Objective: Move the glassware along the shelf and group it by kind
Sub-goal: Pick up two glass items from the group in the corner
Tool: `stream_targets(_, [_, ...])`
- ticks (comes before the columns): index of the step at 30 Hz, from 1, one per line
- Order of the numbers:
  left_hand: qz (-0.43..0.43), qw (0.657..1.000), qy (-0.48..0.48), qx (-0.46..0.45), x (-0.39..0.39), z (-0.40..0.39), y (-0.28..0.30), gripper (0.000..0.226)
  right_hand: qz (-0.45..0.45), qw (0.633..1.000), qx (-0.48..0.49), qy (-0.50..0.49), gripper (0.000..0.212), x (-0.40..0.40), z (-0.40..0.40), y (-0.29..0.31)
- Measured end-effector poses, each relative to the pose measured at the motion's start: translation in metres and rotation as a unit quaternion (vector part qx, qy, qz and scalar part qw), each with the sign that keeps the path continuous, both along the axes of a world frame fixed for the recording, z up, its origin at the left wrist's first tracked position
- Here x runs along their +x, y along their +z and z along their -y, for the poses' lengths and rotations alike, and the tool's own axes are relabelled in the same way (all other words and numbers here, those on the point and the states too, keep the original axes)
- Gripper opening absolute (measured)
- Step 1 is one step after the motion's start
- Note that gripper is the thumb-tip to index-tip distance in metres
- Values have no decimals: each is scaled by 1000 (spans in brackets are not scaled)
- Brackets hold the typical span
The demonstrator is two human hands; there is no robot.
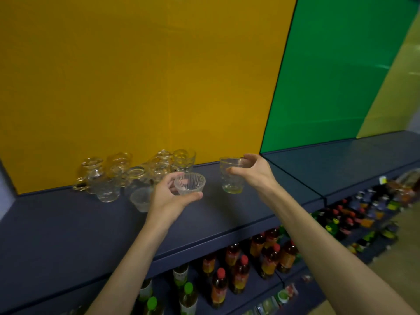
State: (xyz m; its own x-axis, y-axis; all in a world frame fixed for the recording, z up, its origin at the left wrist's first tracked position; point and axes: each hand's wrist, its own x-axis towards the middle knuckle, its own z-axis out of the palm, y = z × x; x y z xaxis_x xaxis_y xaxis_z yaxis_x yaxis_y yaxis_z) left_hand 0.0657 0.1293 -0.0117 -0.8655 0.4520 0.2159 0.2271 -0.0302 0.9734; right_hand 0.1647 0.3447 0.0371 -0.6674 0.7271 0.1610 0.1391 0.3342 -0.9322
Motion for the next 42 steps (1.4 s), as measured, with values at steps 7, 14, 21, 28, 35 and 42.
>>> stream_targets(7, [-20,997,-57,-44,54,-98,13,65,-26,998,-45,-19,87,86,-77,-4])
stream_targets(14, [-23,995,-82,-56,143,-224,22,61,-57,996,-41,-48,75,184,-188,-1])
stream_targets(21, [-44,991,-104,-69,230,-362,34,64,-73,993,-51,-73,73,280,-313,-6])
stream_targets(28, [-68,986,-110,-105,273,-469,29,65,-96,987,-47,-119,89,333,-421,-18])
stream_targets(35, [-83,981,-130,-116,283,-585,18,66,-102,982,-68,-143,83,340,-525,-35])
stream_targets(42, [-74,972,-168,-145,256,-721,17,58,-68,991,-22,-115,80,319,-650,-43])
